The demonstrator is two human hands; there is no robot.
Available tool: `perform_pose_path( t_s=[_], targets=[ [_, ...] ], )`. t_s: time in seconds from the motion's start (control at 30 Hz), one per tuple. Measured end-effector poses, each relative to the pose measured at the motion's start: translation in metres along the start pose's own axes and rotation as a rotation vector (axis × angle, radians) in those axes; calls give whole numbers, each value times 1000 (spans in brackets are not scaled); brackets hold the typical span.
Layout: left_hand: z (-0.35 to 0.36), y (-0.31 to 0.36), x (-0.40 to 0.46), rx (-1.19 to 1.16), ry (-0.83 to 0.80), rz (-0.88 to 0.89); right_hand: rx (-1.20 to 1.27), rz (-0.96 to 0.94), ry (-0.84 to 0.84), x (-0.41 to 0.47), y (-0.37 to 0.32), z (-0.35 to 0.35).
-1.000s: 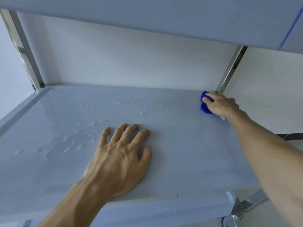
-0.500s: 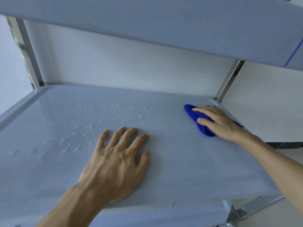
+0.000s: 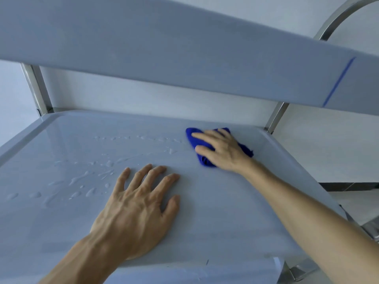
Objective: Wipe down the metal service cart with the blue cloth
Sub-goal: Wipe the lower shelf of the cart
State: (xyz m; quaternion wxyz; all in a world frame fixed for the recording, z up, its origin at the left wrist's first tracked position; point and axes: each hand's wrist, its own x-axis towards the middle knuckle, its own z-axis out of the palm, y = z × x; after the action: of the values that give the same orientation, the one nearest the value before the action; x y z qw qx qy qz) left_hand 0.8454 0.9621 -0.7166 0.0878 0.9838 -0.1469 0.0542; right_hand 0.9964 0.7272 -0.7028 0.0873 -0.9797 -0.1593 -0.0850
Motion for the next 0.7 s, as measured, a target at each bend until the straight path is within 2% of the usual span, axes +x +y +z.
perform_pose_path(
  t_s=[0.1, 0.17, 0.23, 0.37, 0.47, 0.53, 0.7],
  targets=[
    [-2, 2, 0, -10, -6, -4, 90, -272, -10, -71, -5, -14],
    [-3, 2, 0, -16, -11, -6, 140, -274, -9, -104, 17, -25],
    [-3, 2, 0, -30, -17, -4, 166, -92, 6, -110, 49, -36],
    [-4, 2, 1, -20, -16, -5, 61, 398, -2, -74, 92, -36],
    [-4, 1, 0, -20, -4, -3, 36, 536, -5, -48, 75, -21],
    [-4, 1, -1, -49, 7, 3, 40, 495, 2, -46, 49, -12],
    [-3, -2, 0, -103, 38, 28, 127, 211, 16, -90, -15, -8]
  ],
)
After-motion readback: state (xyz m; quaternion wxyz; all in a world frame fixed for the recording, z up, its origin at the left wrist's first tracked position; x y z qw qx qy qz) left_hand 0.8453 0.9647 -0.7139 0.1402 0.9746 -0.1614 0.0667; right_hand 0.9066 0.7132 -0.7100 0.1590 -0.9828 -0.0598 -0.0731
